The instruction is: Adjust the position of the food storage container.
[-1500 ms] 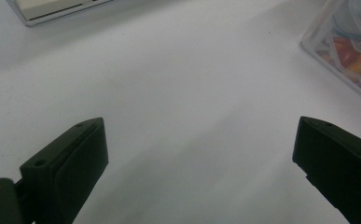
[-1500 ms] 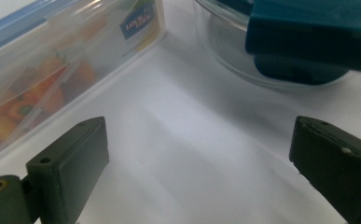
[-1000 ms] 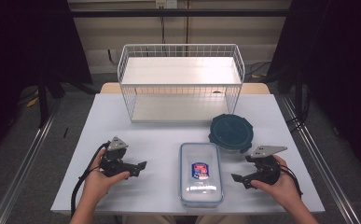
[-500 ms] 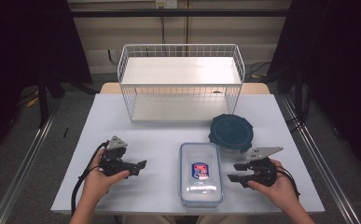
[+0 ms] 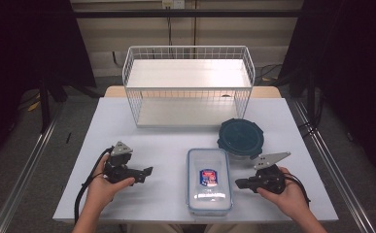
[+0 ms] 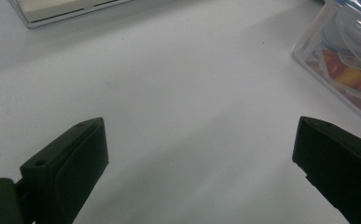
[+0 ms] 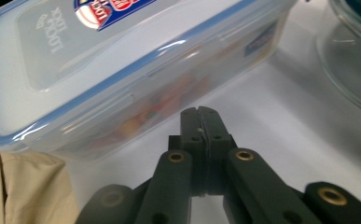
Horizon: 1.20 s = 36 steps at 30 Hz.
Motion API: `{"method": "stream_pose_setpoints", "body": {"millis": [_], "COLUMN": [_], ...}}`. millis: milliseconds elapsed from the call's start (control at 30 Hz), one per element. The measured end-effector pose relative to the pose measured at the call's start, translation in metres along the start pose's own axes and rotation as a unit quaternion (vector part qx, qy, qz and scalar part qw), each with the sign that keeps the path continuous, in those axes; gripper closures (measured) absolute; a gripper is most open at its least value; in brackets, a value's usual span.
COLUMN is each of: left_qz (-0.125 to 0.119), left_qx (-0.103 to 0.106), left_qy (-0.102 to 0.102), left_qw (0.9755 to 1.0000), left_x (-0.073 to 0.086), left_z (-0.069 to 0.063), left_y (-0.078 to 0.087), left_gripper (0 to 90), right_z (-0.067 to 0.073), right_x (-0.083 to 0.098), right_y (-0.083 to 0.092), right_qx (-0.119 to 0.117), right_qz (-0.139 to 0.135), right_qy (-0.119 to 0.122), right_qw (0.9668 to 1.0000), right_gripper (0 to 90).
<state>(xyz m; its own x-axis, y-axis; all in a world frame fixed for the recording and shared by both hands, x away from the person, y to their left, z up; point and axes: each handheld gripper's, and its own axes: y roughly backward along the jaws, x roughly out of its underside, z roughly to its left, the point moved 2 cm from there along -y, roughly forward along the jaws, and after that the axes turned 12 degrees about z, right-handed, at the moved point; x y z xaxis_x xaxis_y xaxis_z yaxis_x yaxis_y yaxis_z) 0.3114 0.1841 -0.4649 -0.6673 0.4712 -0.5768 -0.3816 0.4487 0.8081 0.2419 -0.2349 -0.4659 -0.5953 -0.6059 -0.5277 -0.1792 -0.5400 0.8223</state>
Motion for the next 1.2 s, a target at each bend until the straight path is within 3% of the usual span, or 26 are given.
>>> {"method": "stream_pose_setpoints", "body": {"millis": [167, 700, 1200], "left_qz": [0.003, 0.002, 0.004], "left_qx": [0.004, 0.002, 0.006], "left_qy": [-0.002, 0.003, 0.005], "left_qw": [1.0, 1.0, 1.0], "left_x": [-0.001, 0.0, 0.0], "left_z": [-0.003, -0.001, -0.002], "left_y": [-0.001, 0.001, 0.0], "left_gripper": [3.4, 3.5, 3.5], "right_z": [0.005, 0.015, 0.015], "right_x": [-0.001, -0.005, -0.004], "right_y": [-0.003, -0.008, -0.007], "right_qx": [-0.014, -0.026, -0.029], "right_qz": [0.008, 0.009, 0.005], "right_qy": [0.008, 0.033, 0.03], "right_qw": [0.9998, 0.9991, 0.9991], "right_gripper": [90.0, 90.0, 90.0]}}
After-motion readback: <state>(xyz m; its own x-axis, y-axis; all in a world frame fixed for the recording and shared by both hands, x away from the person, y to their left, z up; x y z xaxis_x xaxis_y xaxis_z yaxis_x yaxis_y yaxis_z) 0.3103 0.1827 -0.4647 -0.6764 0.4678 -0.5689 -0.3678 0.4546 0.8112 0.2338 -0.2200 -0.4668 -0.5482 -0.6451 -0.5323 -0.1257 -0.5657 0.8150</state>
